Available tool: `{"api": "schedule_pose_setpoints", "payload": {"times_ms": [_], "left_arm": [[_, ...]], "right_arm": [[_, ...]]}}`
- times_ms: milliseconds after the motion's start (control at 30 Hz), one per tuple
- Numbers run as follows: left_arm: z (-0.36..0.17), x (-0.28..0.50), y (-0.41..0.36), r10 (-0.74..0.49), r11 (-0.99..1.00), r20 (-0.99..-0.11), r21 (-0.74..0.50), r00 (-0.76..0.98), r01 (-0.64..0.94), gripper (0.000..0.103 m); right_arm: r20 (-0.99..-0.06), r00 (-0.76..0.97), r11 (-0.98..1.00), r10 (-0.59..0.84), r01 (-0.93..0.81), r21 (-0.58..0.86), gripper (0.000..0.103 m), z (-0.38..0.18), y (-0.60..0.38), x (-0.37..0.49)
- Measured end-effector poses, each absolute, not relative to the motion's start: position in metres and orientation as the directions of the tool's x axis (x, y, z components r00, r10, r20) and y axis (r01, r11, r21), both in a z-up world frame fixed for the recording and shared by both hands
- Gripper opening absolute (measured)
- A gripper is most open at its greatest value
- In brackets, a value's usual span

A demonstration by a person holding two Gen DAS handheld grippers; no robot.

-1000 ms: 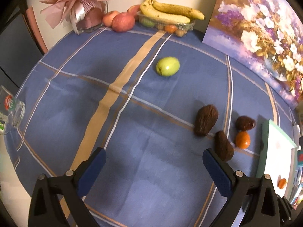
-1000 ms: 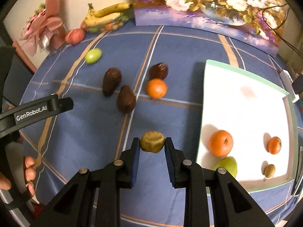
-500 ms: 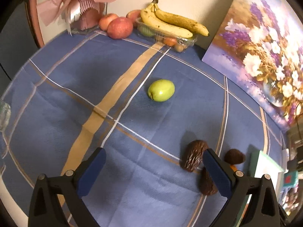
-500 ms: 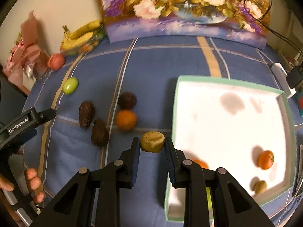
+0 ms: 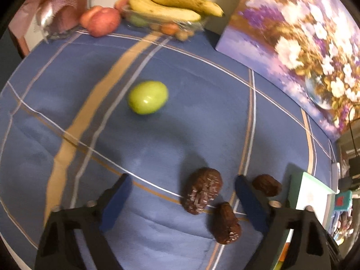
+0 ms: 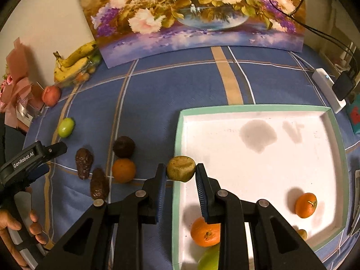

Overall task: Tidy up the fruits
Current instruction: 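Lift the tan fruit with the right tool toward the white tray, then close the left tool on a dark brown date while the right holds the tan fruit, then carry the date and the tan fruit over the white tray with both tools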

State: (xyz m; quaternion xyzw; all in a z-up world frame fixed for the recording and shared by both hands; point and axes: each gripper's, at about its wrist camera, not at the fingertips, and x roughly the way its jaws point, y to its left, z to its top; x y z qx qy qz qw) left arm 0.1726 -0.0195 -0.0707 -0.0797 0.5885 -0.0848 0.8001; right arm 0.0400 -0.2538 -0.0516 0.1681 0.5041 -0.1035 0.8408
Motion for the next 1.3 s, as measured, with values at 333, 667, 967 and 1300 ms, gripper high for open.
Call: {"api": "schedule_pose_setpoints", "payload": {"times_ms": [333,667,967,1300], "left_arm": [[-0.092,0.169,-0.041,-0.252,0.968,-0.937,-0.243,0.240,0.066,0.043],[-0.074,0.163,-0.035,-0.223,0.975,-0.923,-0.216,0.314,0.060,0.040],[-0.039,0.153,-0.040,-0.228,0.974,-0.896,-0.206,0.382,0.096,0.040],[0.002,0.136,-0.081,-0.285,0.954,-0.859,-0.211,0.425,0.214,0.040]], "right_arm": [[-0.882,0.471,0.924,-0.017,0.345,0.166,0.027,-0.048,-0.256,0.038],[-0.878,0.479,0.918,-0.007,0.351,0.185,0.027,-0.042,-0.264,0.033],[-0.871,0.490,0.906,-0.012,0.375,0.198,0.027,-0.035,-0.285,0.025],[-0.864,0.499,0.886,-0.064,0.426,0.181,0.027,-0.025,-0.316,0.011]]}}
